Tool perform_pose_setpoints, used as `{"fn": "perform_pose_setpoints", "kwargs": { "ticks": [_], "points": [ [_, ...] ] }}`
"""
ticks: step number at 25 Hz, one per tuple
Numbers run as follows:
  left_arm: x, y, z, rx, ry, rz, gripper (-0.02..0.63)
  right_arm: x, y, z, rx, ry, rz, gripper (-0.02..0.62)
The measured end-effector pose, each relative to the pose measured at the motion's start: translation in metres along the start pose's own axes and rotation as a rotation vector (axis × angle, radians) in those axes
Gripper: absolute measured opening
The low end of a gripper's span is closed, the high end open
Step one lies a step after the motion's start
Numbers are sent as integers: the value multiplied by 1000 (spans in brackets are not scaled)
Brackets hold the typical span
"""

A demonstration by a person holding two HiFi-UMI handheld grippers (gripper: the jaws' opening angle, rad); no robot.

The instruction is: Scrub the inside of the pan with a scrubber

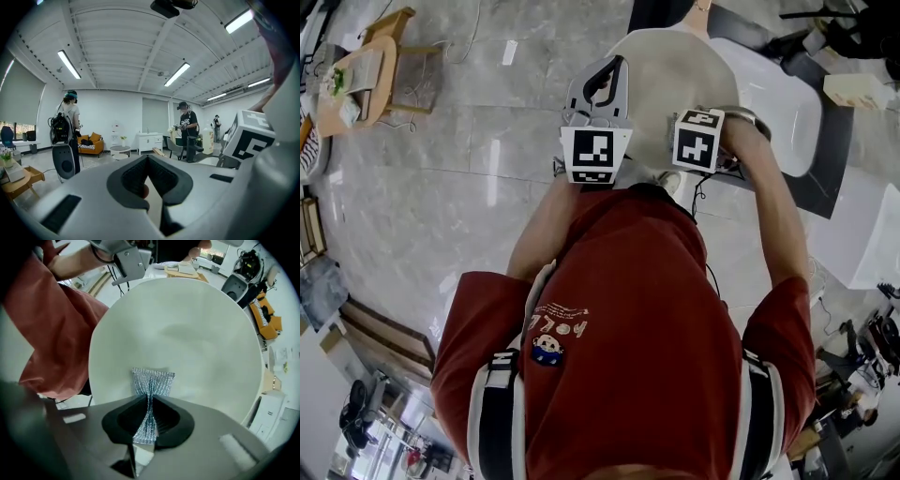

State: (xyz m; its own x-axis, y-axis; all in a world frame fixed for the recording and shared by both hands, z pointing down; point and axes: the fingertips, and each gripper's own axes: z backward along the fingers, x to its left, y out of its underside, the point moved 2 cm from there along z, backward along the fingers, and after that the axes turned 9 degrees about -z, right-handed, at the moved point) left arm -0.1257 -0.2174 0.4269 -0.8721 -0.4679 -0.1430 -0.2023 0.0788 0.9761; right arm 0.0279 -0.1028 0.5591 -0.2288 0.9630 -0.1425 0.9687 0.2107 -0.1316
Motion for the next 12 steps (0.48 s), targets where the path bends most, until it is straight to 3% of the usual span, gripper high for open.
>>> {"fn": "perform_pose_setpoints", "kwargs": {
  "ticks": [6,12],
  "points": [
    [-1,1,-7,1,22,-4,5,-36,15,-6,33,275,-24,52],
    [-3,2,-12,5,31,-10,5,-59,23,-9,65,434,-32,54]
  ]
}}
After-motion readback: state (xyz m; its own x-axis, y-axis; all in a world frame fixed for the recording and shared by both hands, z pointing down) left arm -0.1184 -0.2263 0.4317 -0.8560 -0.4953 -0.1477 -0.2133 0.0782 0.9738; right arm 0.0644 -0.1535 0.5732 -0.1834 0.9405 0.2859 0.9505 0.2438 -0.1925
